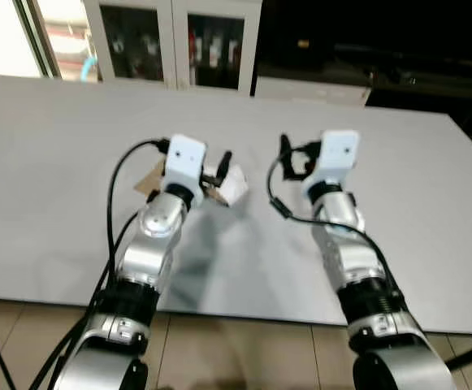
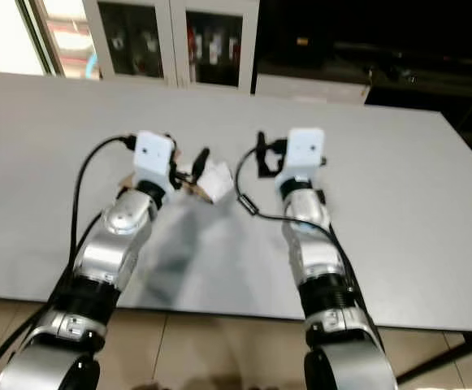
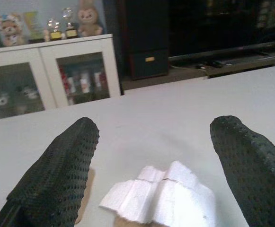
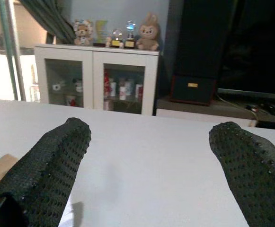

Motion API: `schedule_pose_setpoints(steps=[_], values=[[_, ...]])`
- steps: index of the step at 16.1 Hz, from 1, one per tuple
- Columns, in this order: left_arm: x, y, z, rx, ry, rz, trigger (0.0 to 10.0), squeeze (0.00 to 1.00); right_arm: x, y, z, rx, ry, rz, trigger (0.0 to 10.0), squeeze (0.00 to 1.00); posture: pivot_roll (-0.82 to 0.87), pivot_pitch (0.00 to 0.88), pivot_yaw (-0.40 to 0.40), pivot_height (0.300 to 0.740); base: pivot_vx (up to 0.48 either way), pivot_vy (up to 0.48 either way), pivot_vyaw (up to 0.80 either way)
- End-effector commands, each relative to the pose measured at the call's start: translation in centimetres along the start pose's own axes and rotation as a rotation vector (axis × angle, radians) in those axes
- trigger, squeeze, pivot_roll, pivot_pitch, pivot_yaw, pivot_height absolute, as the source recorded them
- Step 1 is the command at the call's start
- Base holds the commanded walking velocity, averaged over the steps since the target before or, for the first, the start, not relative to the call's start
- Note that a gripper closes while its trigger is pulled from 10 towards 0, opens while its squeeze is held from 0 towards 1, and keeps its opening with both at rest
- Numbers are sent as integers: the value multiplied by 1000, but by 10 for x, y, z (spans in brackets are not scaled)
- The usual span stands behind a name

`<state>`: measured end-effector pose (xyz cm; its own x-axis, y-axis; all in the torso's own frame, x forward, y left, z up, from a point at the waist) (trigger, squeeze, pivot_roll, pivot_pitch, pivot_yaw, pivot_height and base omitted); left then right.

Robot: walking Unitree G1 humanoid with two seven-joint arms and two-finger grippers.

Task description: Picking trash to rubbish bin

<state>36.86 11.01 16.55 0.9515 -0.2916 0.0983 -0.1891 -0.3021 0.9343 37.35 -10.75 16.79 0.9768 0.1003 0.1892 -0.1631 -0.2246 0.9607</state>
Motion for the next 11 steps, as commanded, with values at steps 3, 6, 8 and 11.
schedule_pose_setpoints(steps=[3, 6, 8, 11], values=[[0, 2, -2, 5, 13, 1, 10000, 0, 2, 6, 2, -2, 2, 14, 10000, 0, 11, 18, -65, 740, 284, 0, 0], [0, 1, -3, 9, 19, -4, 10000, 0, 2, 6, 2, -4, 3, 12, 10000, 0, 12, 19, -65, 740, 284, 0, 0], [0, 1, -2, 10, 18, -5, 10000, 0, 1, 5, 2, -5, 2, 10, 10000, 0, 13, 19, -66, 740, 289, 0, 0], [0, 1, 0, 13, 14, -6, 10000, 0, 1, 4, 2, -8, 3, 8, 10000, 0, 11, 18, -66, 740, 291, 0, 0]])
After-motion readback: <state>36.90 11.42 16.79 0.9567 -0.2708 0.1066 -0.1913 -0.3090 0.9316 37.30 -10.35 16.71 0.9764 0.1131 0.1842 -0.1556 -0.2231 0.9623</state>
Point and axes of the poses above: a point about 5 cm out from each wrist's last joint towards the gripper, its own x axis pointing out of the wrist towards the gripper, its own y axis along the axis of the wrist's last joint, z = x × y, the point moved 1 cm from there along x, pointing out of the wrist towards the gripper, and after that the axes turned 10 degrees about x, right-handed, at the moved point
